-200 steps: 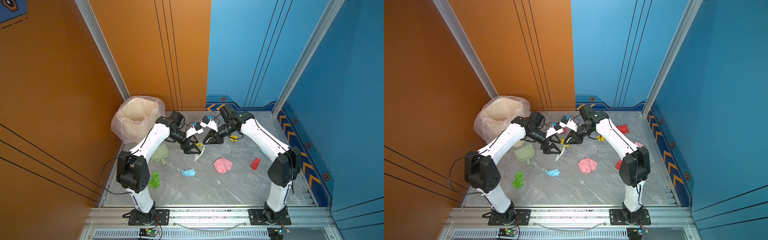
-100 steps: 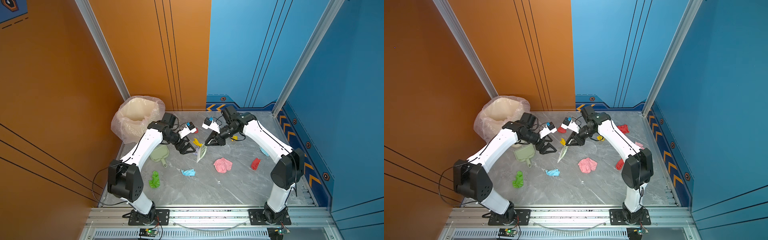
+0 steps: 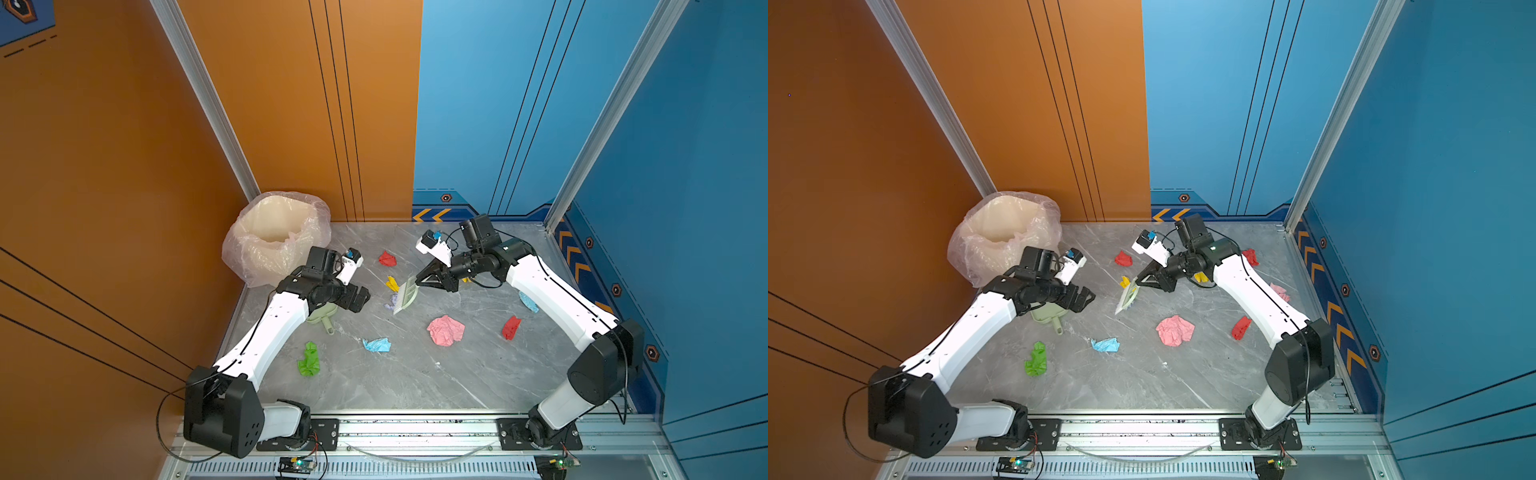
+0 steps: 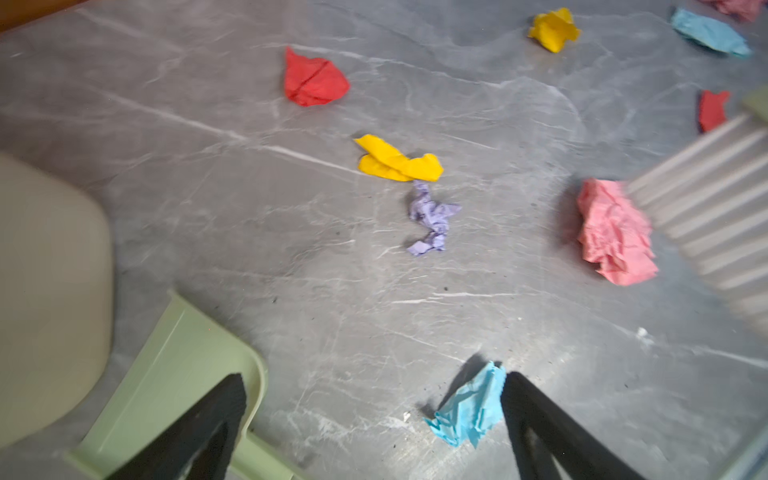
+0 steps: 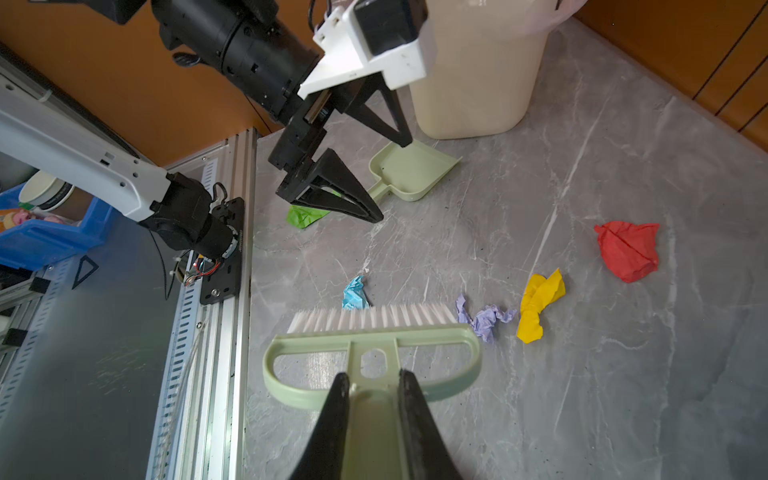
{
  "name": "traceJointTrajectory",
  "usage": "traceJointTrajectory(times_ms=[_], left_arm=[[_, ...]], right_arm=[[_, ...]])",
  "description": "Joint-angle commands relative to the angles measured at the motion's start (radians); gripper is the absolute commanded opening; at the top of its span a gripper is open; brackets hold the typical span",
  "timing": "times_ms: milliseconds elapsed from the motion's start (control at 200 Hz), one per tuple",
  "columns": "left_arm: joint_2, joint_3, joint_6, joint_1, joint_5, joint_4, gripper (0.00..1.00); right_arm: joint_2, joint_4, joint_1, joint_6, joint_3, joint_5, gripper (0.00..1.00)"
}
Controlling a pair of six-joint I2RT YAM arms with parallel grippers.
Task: Sweep away the paper scraps from the table
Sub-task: 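Open and withdraw the left gripper while the right gripper keeps the brush, then lower the left gripper onto the pale green dustpan handle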
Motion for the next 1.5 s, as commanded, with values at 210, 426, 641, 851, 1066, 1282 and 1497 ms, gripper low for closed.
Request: traceJointTrajectory(times_ms=[210,426,641,851,1066,1282,1497], left_arm=[[-0.163,-0.229,-0.525,-0.014,-0.345,0.078,0.98],[-0.189,-0.310,-0.718,-0.083,-0.447,0.062,0.98],[-0.203,-0.376,-0.921,-0.160,-0.578,0.055,0.98],[-0.197,-0.426,-1.056,-0.179,-0.644,0.061,0.98],[-0.133,-0.430,-1.055,-0.175,-0.634,0.105,0.98],[-0.052,-0.409,-1.027,-0.154,-0.601,0.149,0.98],[0.002,-0.392,-0.986,-0.109,-0.561,0.176,0.98]], right_arm=[[-0.062,0.347,0.050,0.199,-0.161,0.241,0.00],[-0.040,0.399,0.084,0.232,-0.187,0.323,0.00],[-0.021,0.444,0.100,0.268,-0.199,0.348,0.00],[-0.011,0.455,0.109,0.274,-0.206,0.358,0.00],[-0.008,0.460,0.110,0.278,-0.214,0.358,0.00],[-0.008,0.465,0.110,0.285,-0.222,0.360,0.00],[-0.005,0.463,0.111,0.287,-0.224,0.362,0.00]])
